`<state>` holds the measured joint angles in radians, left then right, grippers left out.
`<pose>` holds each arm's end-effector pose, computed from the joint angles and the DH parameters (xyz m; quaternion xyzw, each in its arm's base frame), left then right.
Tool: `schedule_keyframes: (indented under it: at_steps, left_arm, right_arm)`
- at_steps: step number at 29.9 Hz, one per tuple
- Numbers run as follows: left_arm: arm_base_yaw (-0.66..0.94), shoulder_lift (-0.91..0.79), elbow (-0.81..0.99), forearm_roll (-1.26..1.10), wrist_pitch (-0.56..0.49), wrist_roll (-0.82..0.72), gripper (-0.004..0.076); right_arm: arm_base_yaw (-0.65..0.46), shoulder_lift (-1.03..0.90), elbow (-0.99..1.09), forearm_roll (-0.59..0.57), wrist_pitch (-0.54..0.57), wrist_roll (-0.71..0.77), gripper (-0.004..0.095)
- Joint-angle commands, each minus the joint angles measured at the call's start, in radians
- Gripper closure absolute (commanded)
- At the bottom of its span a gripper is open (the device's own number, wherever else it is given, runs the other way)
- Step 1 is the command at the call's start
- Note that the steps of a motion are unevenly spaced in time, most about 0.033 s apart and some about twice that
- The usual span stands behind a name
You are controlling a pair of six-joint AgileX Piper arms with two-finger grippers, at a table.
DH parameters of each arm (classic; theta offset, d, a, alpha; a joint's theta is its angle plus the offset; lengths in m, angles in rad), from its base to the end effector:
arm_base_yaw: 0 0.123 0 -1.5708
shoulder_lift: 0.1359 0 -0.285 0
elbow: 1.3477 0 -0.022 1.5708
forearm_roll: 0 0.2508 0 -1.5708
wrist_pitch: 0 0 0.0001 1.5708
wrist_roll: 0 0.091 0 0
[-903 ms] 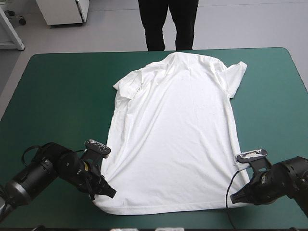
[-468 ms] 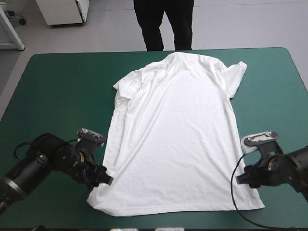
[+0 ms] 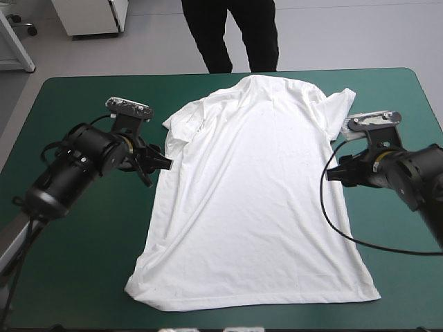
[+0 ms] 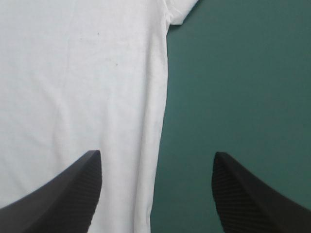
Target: Fold the cloth
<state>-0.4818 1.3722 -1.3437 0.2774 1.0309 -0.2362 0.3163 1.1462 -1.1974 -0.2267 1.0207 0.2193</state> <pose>0.2600 -0.1118 0.3719 0.1486 0.9352 0.0231 0.3206 0.2161 0.0524 0.3842 -0.0684 0.9331 -0.0180 0.3527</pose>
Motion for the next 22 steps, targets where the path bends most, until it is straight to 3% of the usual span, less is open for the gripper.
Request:
schedule_keyframes:
  at_steps: [1,7,22]
  left_arm:
    - [0.06,0.065,-0.074,-0.001,-0.059,0.003,0.0281]
    - [0.166,0.199,-0.093,-0.189,-0.105,0.109,0.0282]
    - [0.175,0.438,-0.098,-0.268,-0.181,0.163,0.0283]
  right_arm:
    - [0.0,0.051,-0.094,-0.031,-0.07,-0.003,0.029]
    - [0.0,0.135,-0.157,-0.033,-0.074,-0.031,0.03]
    - [-0.009,0.238,-0.164,-0.058,-0.09,-0.031,0.03]
